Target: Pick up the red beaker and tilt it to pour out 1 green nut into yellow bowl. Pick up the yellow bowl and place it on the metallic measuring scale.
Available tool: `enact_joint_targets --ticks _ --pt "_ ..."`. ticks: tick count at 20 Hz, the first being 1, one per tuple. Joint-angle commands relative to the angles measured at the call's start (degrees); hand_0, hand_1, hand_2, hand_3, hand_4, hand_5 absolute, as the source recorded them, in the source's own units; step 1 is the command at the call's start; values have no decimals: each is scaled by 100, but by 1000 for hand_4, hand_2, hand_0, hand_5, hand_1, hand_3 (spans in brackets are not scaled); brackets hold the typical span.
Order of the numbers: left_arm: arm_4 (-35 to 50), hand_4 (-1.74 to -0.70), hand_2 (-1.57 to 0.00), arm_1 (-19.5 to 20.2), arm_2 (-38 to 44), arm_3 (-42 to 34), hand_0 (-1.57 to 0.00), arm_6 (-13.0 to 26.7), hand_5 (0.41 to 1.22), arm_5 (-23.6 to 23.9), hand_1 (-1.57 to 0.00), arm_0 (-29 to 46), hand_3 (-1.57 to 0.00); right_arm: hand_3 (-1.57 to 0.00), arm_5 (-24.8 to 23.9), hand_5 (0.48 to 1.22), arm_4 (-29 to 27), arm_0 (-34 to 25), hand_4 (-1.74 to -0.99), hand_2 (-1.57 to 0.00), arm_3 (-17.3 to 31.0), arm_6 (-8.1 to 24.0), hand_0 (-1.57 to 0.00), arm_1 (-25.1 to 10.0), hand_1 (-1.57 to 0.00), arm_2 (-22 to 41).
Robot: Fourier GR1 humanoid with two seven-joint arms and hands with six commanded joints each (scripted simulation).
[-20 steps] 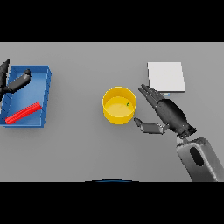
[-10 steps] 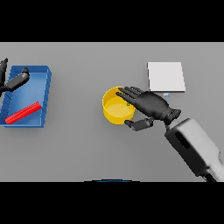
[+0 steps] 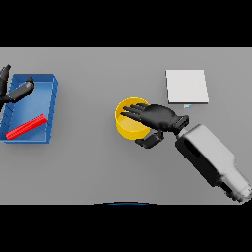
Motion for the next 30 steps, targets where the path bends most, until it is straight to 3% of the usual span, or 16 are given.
enact_joint_targets --ticks 1,7,11,13,15,17,19,20,22,24,30 --pt "-18 -795 1 -15 -6 100 1 1 734 -40 1 -38 1 1 25 678 31 -77 -1270 1 96 5 1 40 1 44" --pt "29 -798 1 -3 53 197 1 -70 736 -75 1 -21 1 1 257 681 178 -221 -1306 1 351 40 1 42 1 263" --pt "20 -793 1 -14 36 186 1 -75 729 -107 1 -57 1 -11 349 729 249 -350 -1308 -4 476 77 1 87 1 360" --pt "-4 -792 1 -44 21 290 1 -116 725 -167 1 -111 1 -94 357 784 330 -381 -1339 -68 550 218 -16 130 -40 416" --pt "63 -793 1 -26 88 304 1 -164 722 -171 1 -97 1 -249 404 900 383 -418 -1387 -233 505 197 -258 131 -236 486" --pt "74 -795 1 15 83 130 1 -99 725 -94 1 -38 1 -472 477 1016 343 -417 -1488 -624 572 79 -721 110 -664 501" --pt "82 -800 1 17 87 53 1 -49 727 -42 1 -42 1 -691 702 1090 270 -429 -1571 -965 518 240 -1027 128 -991 529" --pt "23 -799 1 -7 45 105 1 -14 728 -14 1 -40 1 -867 775 1116 200 -423 -1604 -1086 488 75 -1136 25 -1107 527" --pt "51 -799 1 50 68 69 1 13 727 -63 1 -70 1 -1019 876 1154 155 -453 -1649 -1261 476 159 -1292 58 -1274 515" --pt "57 -802 1 35 46 -14 1 -26 725 -18 1 10 1 -1142 856 1178 137 -414 -1682 -1314 401 168 -1393 27 -1381 526" --pt "57 -802 1 45 41 -13 1 23 724 -14 1 18 1 -1192 974 1210 9 -430 -1726 -1470 115 246 -1524 -158 -1521 396"
